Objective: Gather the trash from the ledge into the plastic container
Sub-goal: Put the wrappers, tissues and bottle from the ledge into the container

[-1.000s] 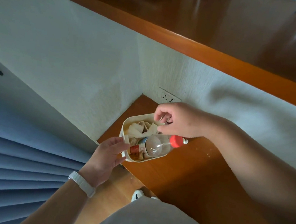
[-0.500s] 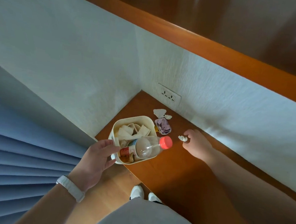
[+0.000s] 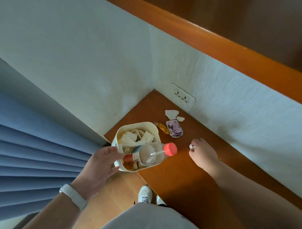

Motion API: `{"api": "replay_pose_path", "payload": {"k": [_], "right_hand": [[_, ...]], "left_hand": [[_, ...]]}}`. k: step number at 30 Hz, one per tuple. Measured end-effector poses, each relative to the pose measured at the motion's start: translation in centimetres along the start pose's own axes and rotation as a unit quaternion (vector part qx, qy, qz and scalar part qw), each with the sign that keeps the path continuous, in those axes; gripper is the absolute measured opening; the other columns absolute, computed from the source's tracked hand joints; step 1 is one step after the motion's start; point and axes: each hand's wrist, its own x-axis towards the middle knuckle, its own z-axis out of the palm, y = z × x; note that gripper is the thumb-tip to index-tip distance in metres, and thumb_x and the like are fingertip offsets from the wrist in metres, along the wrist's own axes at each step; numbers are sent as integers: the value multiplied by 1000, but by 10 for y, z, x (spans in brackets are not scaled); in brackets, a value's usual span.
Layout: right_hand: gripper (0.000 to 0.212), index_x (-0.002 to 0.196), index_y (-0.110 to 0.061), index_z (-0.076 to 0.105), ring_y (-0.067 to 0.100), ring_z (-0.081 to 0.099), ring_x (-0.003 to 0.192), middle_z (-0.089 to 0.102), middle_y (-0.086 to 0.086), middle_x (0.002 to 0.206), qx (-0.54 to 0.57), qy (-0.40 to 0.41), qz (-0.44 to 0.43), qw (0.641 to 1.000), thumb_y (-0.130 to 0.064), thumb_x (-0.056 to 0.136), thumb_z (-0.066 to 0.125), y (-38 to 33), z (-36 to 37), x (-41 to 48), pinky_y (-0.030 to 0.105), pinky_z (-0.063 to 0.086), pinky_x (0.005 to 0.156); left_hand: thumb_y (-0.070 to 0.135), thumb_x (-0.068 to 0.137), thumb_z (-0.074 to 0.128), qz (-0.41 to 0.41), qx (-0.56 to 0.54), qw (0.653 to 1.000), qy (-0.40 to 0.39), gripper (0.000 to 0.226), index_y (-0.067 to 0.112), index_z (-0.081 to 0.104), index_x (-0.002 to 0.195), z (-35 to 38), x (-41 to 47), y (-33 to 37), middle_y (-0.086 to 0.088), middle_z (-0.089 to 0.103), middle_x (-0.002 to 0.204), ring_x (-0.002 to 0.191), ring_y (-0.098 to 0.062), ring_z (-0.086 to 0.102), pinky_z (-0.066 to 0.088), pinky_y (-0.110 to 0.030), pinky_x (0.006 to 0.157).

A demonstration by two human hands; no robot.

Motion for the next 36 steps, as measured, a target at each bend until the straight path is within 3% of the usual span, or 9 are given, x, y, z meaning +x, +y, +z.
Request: {"api": "replay_pose_path", "payload": {"k": [4,8,12,14,18,21,25,31,36], "right_hand": [[12,89,-16,56,17,59,74,55,-1,83,59,-5,3,998,-20,94,46,-13,-20,-3,27,44,57],[13,94,-19,61,14,60,78,62,-3,86,173,29,-21,984,-30,95,55,-43,-67,-13,34,52,69],[11,99,-23,61,5,59,76,61,-12,91,232,23,-125,964,-29,92,67,-89,-131,-29,24,52,68],[9,97,-23,62,4,59,74,61,-13,88,221,-4,-187,957,-26,91,68,-115,-156,-39,24,52,67],[9,98,-20,64,0,51,71,58,-13,87,121,-44,-309,942,-22,90,68,-161,-176,-52,17,39,65],[13,102,-18,64,2,54,77,60,-11,93,82,-71,-353,929,-23,91,66,-189,-173,-49,21,45,69],[20,110,-16,64,9,57,88,60,-9,99,47,-84,-370,924,-24,92,65,-211,-172,-40,33,52,81],[30,119,-18,62,6,57,91,56,-12,108,58,-79,-365,926,-27,91,67,-222,-166,-30,21,49,80],[27,116,-19,64,5,59,92,59,-12,105,121,-32,-304,944,-28,91,69,-196,-163,-13,14,46,76]], "left_hand": [[15,99,60,0,5,1000,-18,15,9,67,111,4,6,-2,-2,79,98,111,-19,66,45,-47,109],[18,99,61,2,19,999,-50,20,10,65,117,7,10,-3,-8,74,115,117,-22,64,47,-42,103],[15,97,62,1,23,997,-68,16,11,66,112,12,8,1,-5,76,105,109,-19,67,52,-41,100],[15,96,64,3,27,997,-72,15,12,68,110,12,8,3,-4,77,101,108,-20,68,53,-40,96],[14,97,62,7,26,995,-93,16,9,68,111,7,7,4,-5,79,104,111,-21,68,49,-44,105],[14,97,62,9,14,994,-108,19,7,68,113,-3,7,5,-5,79,105,113,-24,68,47,-48,108],[15,96,64,9,9,993,-121,22,7,68,116,-14,8,6,-8,78,111,115,-26,69,48,-50,109],[16,97,63,5,11,992,-124,23,6,68,117,-26,13,4,-10,78,112,112,-27,71,49,-50,108],[13,97,60,-6,8,994,-113,25,2,66,118,-31,21,2,-16,76,113,109,-30,72,49,-52,107]]}}
